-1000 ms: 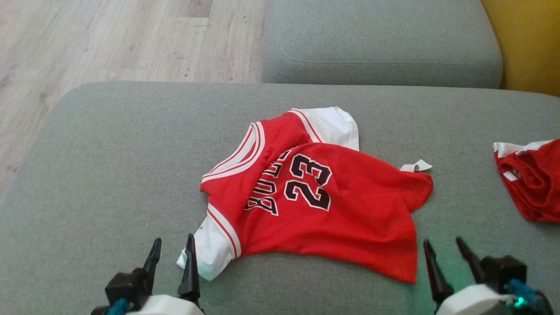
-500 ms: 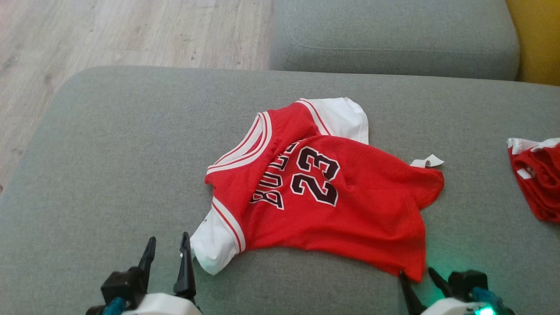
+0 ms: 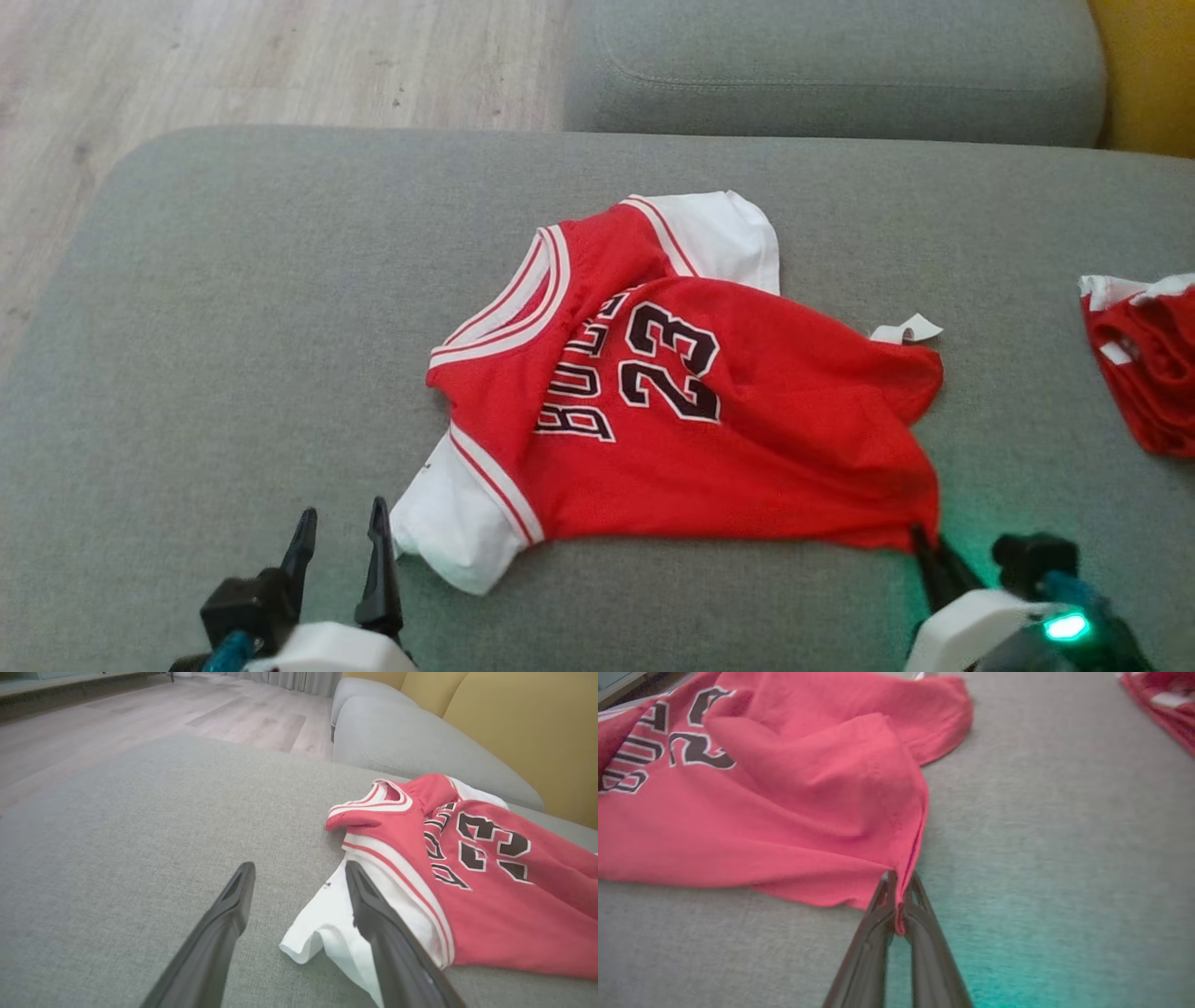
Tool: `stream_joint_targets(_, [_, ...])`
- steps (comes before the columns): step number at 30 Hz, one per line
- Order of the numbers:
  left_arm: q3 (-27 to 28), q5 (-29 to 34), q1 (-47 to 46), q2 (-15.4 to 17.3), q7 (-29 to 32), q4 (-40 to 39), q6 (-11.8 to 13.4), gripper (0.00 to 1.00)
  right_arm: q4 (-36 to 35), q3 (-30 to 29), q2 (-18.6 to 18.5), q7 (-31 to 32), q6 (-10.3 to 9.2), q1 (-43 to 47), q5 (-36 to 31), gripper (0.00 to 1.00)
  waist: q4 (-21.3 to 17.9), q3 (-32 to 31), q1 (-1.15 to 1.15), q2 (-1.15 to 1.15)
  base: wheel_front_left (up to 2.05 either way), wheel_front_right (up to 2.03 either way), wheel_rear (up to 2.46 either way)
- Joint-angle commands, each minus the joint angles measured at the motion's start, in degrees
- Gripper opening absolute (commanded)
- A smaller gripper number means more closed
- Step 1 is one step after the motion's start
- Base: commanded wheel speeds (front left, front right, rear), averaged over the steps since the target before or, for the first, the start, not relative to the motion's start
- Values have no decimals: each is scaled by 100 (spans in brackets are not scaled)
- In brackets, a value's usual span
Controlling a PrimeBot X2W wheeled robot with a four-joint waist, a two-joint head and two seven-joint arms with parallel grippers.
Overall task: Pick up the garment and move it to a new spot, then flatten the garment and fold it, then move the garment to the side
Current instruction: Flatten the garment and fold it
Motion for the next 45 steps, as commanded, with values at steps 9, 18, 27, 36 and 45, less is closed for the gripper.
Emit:
stream_joint_targets(9, [-11,-261,-487,26,552,572,-321,100,-634,-318,-42,86,-4,-211,-320,0,-130,128,0,0,0,0,0])
stream_joint_targets(18, [-222,-339,-918,-209,814,1454,-661,100,-835,-150,-42,152,-4,-197,-243,0,-204,225,0,0,0,0,0])
stream_joint_targets(27, [-356,-429,-1075,-383,940,1968,-899,49,-991,-133,-42,154,-4,-207,-249,0,-273,267,0,0,0,0,0])
stream_joint_targets(36, [-230,-399,-1152,-443,433,1833,-964,0,-1235,-132,-42,7,-4,-254,-216,0,-239,134,0,0,0,0,0])
stream_joint_targets(45, [91,-236,-1215,-64,19,696,-756,0,-2065,-290,-42,-149,-4,-458,-266,0,-182,-212,0,0,0,0,0])
